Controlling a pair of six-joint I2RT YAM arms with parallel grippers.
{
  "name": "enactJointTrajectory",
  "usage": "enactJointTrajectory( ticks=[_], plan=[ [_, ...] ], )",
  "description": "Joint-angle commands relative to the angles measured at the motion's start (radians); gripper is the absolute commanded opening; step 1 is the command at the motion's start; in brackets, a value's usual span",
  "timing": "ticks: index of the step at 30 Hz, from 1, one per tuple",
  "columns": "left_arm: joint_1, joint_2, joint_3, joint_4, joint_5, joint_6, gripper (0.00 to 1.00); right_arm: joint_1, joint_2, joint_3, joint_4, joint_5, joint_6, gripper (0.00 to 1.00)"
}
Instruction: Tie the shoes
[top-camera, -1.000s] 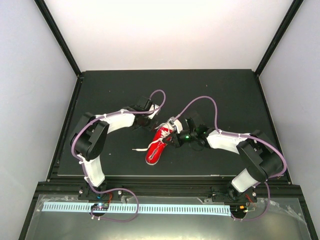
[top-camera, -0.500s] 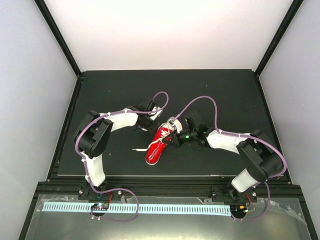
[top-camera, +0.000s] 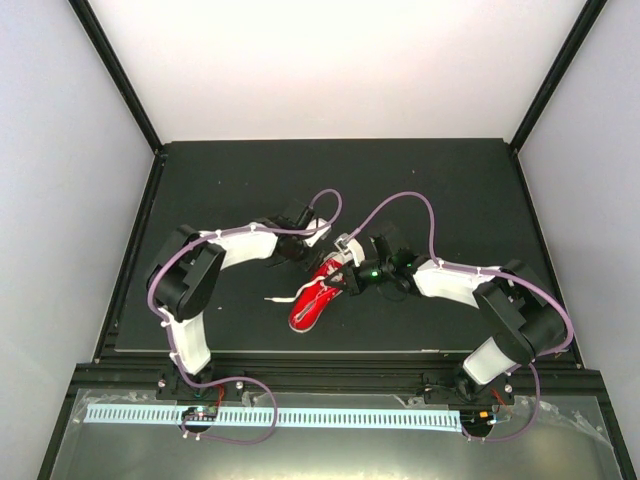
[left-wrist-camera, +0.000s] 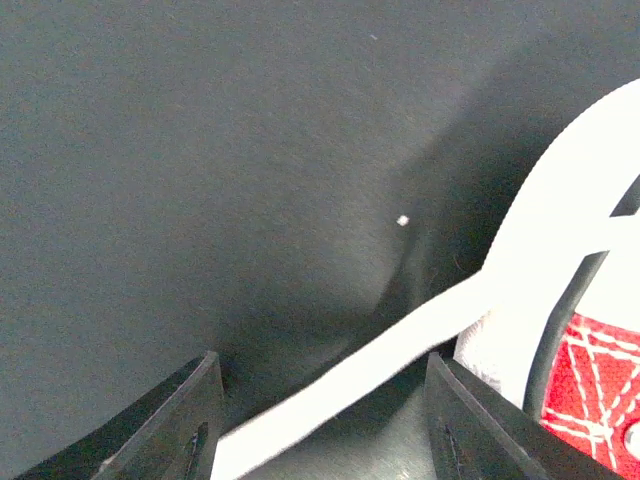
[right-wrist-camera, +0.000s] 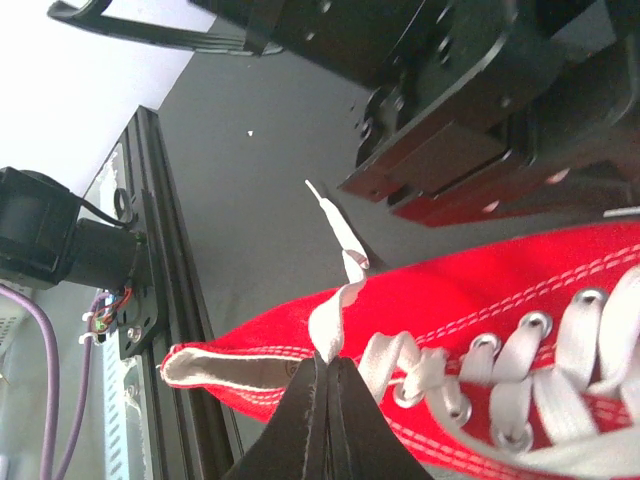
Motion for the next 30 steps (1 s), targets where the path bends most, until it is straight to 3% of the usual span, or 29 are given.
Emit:
enactJointTrajectory(
  ticks=[1,6,12,23,30],
  plan=[
    [-0.049,-0.055,-0.041,-0.026,0.034,-0.039,0.57,0.005,-0.009,0.023,0.022,-0.015,0.007,0.02],
    [-0.072,-0.105,-0.09,-0.046,-0.062,-0.133,0.58,0.005,-0.032,0.017,0.0,0.001,0.009,0.02],
    [-0.075,-0.238,-0.19,-0.053,-0.083,-0.239,0.59,0.006,-0.084,-0.024,-0.018,0.018,0.016,0.02],
    [-0.145,-0.281,-0.29,-0.131,-0.142,-0.339,0.59,0.006,-0.129,-0.072,0.012,0.021,0.035,0.02],
    [-0.228,-0.324,-0.33,-0.089,-0.066,-0.392,0.58,0.006,-0.132,-0.061,0.008,0.02,0.033,0.02]
  ],
)
